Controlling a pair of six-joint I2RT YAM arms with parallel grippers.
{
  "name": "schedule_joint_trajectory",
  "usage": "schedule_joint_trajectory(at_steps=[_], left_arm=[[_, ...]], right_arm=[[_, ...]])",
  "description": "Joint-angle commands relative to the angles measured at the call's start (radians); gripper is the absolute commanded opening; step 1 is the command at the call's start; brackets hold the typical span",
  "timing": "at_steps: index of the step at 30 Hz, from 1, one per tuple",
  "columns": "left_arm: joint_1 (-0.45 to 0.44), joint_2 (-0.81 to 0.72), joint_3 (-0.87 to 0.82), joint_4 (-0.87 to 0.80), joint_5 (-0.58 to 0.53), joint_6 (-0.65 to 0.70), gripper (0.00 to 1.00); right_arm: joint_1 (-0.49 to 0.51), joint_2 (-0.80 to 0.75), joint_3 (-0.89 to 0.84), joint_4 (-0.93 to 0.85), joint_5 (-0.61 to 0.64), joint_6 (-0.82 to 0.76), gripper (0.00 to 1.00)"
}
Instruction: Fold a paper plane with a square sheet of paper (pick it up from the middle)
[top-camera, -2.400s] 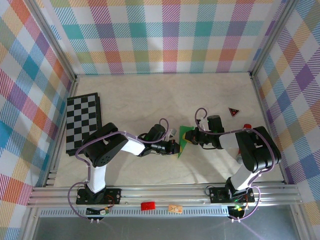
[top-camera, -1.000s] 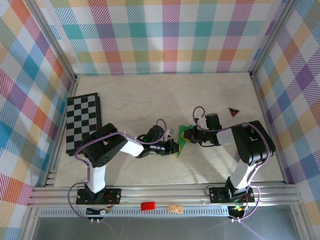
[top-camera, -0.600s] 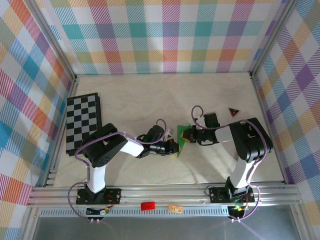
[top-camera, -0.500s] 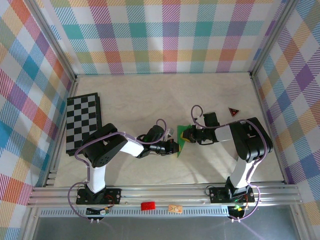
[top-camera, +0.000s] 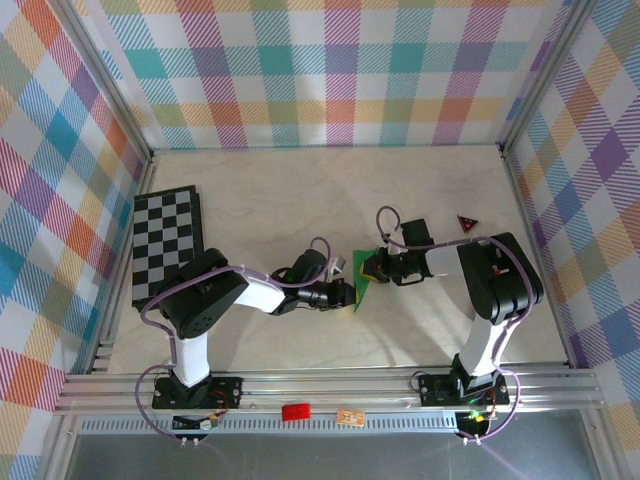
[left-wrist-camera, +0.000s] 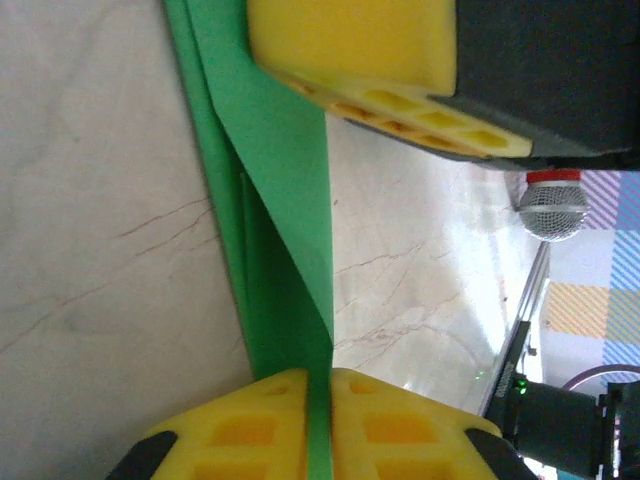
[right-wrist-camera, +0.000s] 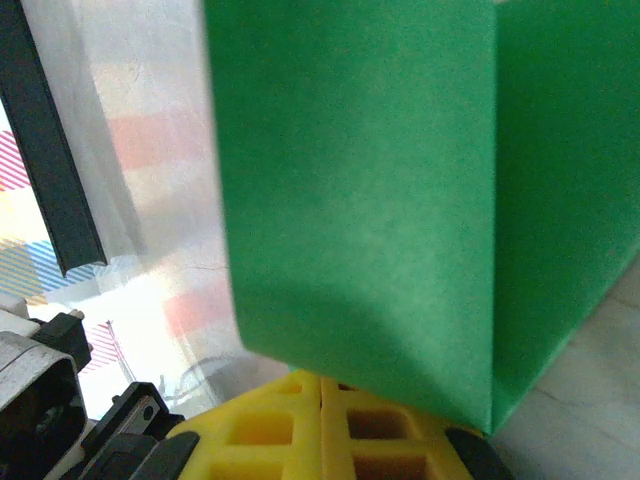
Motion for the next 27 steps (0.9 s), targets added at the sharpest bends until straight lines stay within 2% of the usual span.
schedule_joint_trajectory(at_steps=[1,8,15,17,23,27], left_arm=[[0.016,-0.004,-0.040,-0.121,0.003,0.030,0.11],[0.013,-0.001,-0.018,-0.147,0.060,0.054,0.05],[0.010,-0.017,-0.029,-0.165,0.097,0.070,0.11],[0.008,-0.034,-0.033,-0.164,0.101,0.073,0.16],[0.008,-0.163,-0.035,-0.243,-0.022,0.102,0.34],[0.010,-0.228,-0.007,-0.301,-0.085,0.120,0.34]], right_arm=[[0.003,0.055,-0.017,-0.106,0.135,-0.021,0.07],[0.003,0.058,-0.017,-0.111,0.142,-0.017,0.07],[0.003,0.055,-0.017,-0.121,0.151,-0.017,0.07],[0.003,0.052,-0.018,-0.124,0.155,-0.017,0.07],[0.003,0.049,-0.020,-0.123,0.153,-0.015,0.06],[0.002,0.046,-0.020,-0.125,0.155,-0.014,0.06]])
